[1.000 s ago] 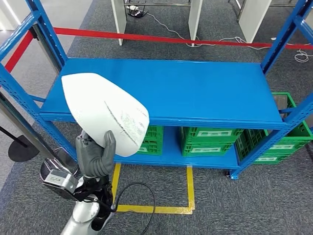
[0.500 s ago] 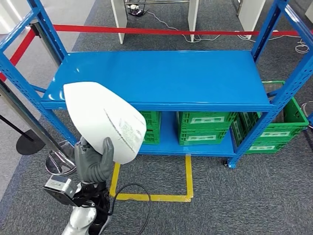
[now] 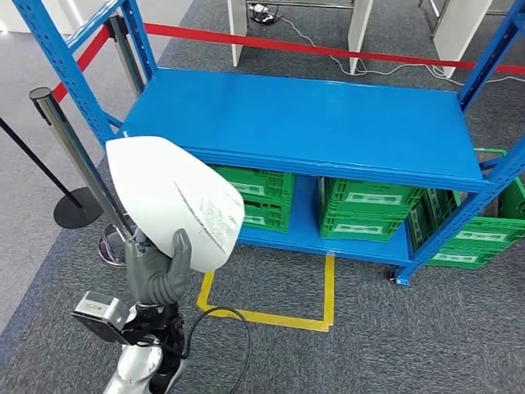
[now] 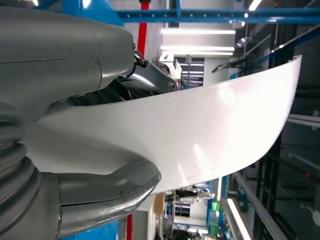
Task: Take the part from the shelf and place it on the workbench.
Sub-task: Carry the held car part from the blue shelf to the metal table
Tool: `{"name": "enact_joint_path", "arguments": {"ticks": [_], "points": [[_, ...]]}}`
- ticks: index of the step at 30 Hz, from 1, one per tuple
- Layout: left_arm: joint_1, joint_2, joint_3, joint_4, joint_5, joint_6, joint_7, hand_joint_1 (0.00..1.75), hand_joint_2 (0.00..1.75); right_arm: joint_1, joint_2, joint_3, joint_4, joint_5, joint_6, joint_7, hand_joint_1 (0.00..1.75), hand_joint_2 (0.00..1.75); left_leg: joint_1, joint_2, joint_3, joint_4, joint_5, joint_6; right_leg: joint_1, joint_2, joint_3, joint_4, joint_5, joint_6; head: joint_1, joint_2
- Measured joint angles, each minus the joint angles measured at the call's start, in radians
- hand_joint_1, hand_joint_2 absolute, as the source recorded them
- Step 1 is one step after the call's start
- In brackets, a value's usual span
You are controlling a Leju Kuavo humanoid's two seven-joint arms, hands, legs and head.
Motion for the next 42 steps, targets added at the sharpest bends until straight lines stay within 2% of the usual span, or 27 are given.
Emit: {"name": "enact_joint_path", "arguments": {"ticks": [1,3,5,7,8,10,12,13,14,15,16,18,19,20,22,23,25,27,29,30,31,33,35,37,38,40,42], "points": [[0.0,0.0,0.001,0.0,0.0,0.001,0.0,1.75,1.75,0.0,0.0,0.0,0.0,0.004,-0.002,-0.003,0.0,0.0,0.001,-0.01,-0.009,0.008,0.002,-0.003,-0.004,0.01,0.043,-0.066,0.029,0.002,0.0,0.0],[0.0,0.0,0.003,0.0,-0.003,0.005,0.001,1.75,1.75,0.0,0.0,0.001,0.0,0.01,-0.003,-0.009,0.0,0.0,0.001,-0.029,-0.029,0.03,0.004,-0.011,-0.013,0.055,0.116,-0.187,0.058,0.003,-0.001,0.0],[0.0,0.0,0.004,0.0,-0.008,0.008,0.004,1.75,1.75,0.0,0.0,0.001,0.0,0.013,-0.001,-0.011,0.0,0.0,0.0,-0.046,-0.049,0.047,0.009,-0.021,-0.015,0.079,0.134,-0.221,0.055,-0.004,-0.002,0.0],[0.001,0.001,0.005,0.0,-0.017,0.009,0.006,1.75,1.75,0.001,0.0,0.001,0.0,0.018,0.008,-0.012,0.0,0.0,0.002,-0.059,-0.062,0.053,0.017,-0.031,-0.014,0.057,0.131,-0.219,0.063,-0.016,-0.002,0.0],[0.002,0.002,0.005,-0.001,-0.024,0.01,0.008,1.75,1.75,0.001,-0.001,0.001,0.0,0.021,0.015,-0.013,0.0,0.0,0.002,-0.051,-0.069,0.061,0.011,-0.038,-0.014,0.046,0.129,-0.219,0.068,-0.022,-0.003,0.0],[0.003,0.006,0.005,-0.004,-0.039,0.011,0.014,1.75,1.75,0.002,-0.002,0.003,0.0,0.028,0.029,-0.022,0.0,0.0,0.004,-0.013,-0.099,0.129,-0.038,-0.052,-0.016,0.018,0.123,-0.22,0.075,-0.032,-0.009,0.0],[0.006,0.009,0.006,-0.012,-0.054,0.011,0.023,1.75,1.75,0.005,-0.002,0.007,0.0,0.037,0.032,-0.041,0.0,0.0,0.01,0.015,-0.149,0.258,-0.106,-0.064,-0.015,-0.011,0.117,-0.22,0.078,-0.037,-0.015,0.0],[0.008,0.011,0.006,-0.016,-0.061,0.01,0.029,1.75,1.75,0.007,-0.002,0.008,0.0,0.041,0.031,-0.049,0.0,0.0,0.012,0.019,-0.165,0.307,-0.125,-0.067,-0.015,-0.026,0.114,-0.22,0.079,-0.037,-0.015,0.0],[0.011,0.013,0.006,-0.021,-0.068,0.009,0.036,1.75,1.75,0.007,-0.002,0.009,0.0,0.044,0.029,-0.055,0.0,0.0,0.014,0.022,-0.166,0.325,-0.125,-0.068,-0.015,-0.041,0.112,-0.22,0.08,-0.037,-0.015,0.0],[0.014,0.015,0.006,-0.026,-0.073,0.008,0.042,1.75,1.75,0.007,-0.002,0.011,0.0,0.046,0.028,-0.058,0.0,0.0,0.015,0.025,-0.148,0.303,-0.109,-0.066,-0.014,-0.054,0.111,-0.22,0.081,-0.037,-0.015,0.0],[0.015,0.016,0.006,-0.032,-0.076,0.008,0.047,1.75,1.75,0.005,-0.001,0.013,0.0,0.048,0.027,-0.061,0.0,0.0,0.015,0.032,-0.112,0.245,-0.079,-0.062,-0.013,-0.067,0.111,-0.22,0.081,-0.037,-0.015,0.0],[0.016,0.017,0.006,-0.043,-0.079,0.008,0.05,1.75,1.75,0.002,0.002,0.015,0.0,0.05,0.025,-0.064,0.0,0.0,0.006,0.074,-0.035,0.107,-0.035,-0.048,-0.01,-0.089,0.112,-0.22,0.081,-0.034,-0.014,0.0],[0.015,0.017,0.006,-0.048,-0.08,0.007,0.05,1.75,1.75,0.001,0.004,0.016,0.0,0.05,0.025,-0.064,0.0,0.0,0.0,0.091,-0.012,0.062,-0.026,-0.041,-0.008,-0.1,0.111,-0.22,0.082,-0.032,-0.014,0.0],[0.016,0.018,0.007,-0.051,-0.08,0.007,0.051,1.75,1.75,0.0,0.006,0.016,0.0,0.05,0.024,-0.064,0.0,0.0,-0.005,0.101,-0.006,0.042,-0.027,-0.035,-0.007,-0.111,0.11,-0.22,0.083,-0.028,-0.014,0.0],[0.02,0.018,0.008,-0.055,-0.081,0.007,0.051,1.75,1.75,-0.004,0.008,0.018,0.0,0.051,0.023,-0.064,0.0,0.0,-0.006,0.085,-0.009,0.033,-0.022,-0.026,-0.006,-0.13,0.11,-0.223,0.084,-0.017,-0.013,0.0],[0.022,0.018,0.009,-0.057,-0.081,0.007,0.051,1.75,1.75,-0.007,0.009,0.019,-0.001,0.051,0.023,-0.064,0.0,0.0,-0.004,0.075,-0.009,0.026,-0.016,-0.021,-0.007,-0.122,0.108,-0.22,0.079,-0.012,-0.013,0.0],[0.022,0.017,0.01,-0.061,-0.081,0.007,0.051,1.75,1.75,-0.008,0.01,0.023,-0.001,0.051,0.023,-0.064,0.0,0.0,0.002,0.054,-0.008,0.013,-0.004,-0.009,-0.008,-0.068,0.082,-0.164,0.037,-0.006,-0.009,0.0],[0.022,0.017,0.01,-0.062,-0.083,0.006,0.052,1.75,1.75,-0.005,0.01,0.025,-0.001,0.052,0.022,-0.064,0.0,0.0,0.003,0.032,-0.013,0.012,0.001,-0.003,-0.009,-0.015,0.024,-0.038,-0.027,-0.005,-0.007,0.0],[0.024,0.017,0.011,-0.062,-0.089,0.001,0.053,1.75,1.75,0.0,0.011,0.025,-0.001,0.053,0.022,-0.064,0.0,0.0,0.001,0.005,-0.016,0.013,0.004,-0.001,-0.009,-0.002,-0.017,0.048,-0.048,-0.003,-0.006,0.0],[0.024,0.018,0.011,-0.062,-0.093,-0.003,0.055,1.75,1.75,0.002,0.013,0.025,-0.001,0.054,0.022,-0.065,0.0,0.0,0.002,-0.01,-0.017,0.014,0.004,-0.002,-0.009,0.0,-0.013,0.037,-0.029,-0.002,-0.006,0.0],[0.024,0.018,0.011,-0.062,-0.095,-0.006,0.057,1.75,1.75,0.003,0.016,0.026,-0.001,0.053,0.019,-0.065,0.0,0.0,0.002,-0.025,-0.017,0.016,0.005,-0.004,-0.011,0.005,0.009,-0.01,0.007,-0.002,-0.006,0.0],[0.019,0.017,0.01,-0.062,-0.098,-0.012,0.062,1.75,1.75,0.003,0.029,0.026,-0.001,0.049,0.005,-0.064,0.0,0.0,0.002,-0.052,-0.023,0.029,0.001,-0.01,-0.018,0.045,0.067,-0.142,0.07,-0.003,-0.006,0.0],[0.008,0.013,0.009,-0.06,-0.098,-0.019,0.067,1.75,1.75,0.002,0.047,0.025,0.0,0.039,-0.016,-0.06,0.0,0.0,0.002,-0.074,-0.039,0.046,0.001,-0.021,-0.021,0.079,0.098,-0.204,0.081,-0.006,-0.006,0.0],[-0.002,0.008,0.007,-0.053,-0.095,-0.024,0.069,1.75,1.75,-0.001,0.067,0.024,0.0,0.03,-0.035,-0.052,0.0,0.0,0.006,-0.096,-0.052,0.052,0.005,-0.031,-0.019,0.068,0.102,-0.206,0.077,-0.012,-0.006,0.0],[-0.006,0.006,0.005,-0.049,-0.092,-0.025,0.069,1.75,1.75,-0.002,0.077,0.024,0.0,0.026,-0.042,-0.048,0.0,0.0,0.005,-0.091,-0.056,0.056,0.003,-0.036,-0.02,0.056,0.103,-0.207,0.079,-0.016,-0.006,0.0],[-0.015,0.002,0.002,-0.038,-0.074,-0.026,0.064,1.75,1.75,-0.003,0.094,0.022,0.0,0.023,-0.052,-0.04,0.0,0.0,0.004,-0.044,-0.08,0.104,-0.026,-0.049,-0.023,0.03,0.105,-0.21,0.081,-0.026,-0.013,0.0],[-0.022,-0.002,0.0,-0.023,-0.043,-0.03,0.054,1.75,1.75,-0.004,0.103,0.021,0.0,0.022,-0.06,-0.032,0.0,0.0,0.009,0.01,-0.136,0.223,-0.082,-0.063,-0.021,0.001,0.107,-0.211,0.079,-0.033,-0.021,0.0]]}}
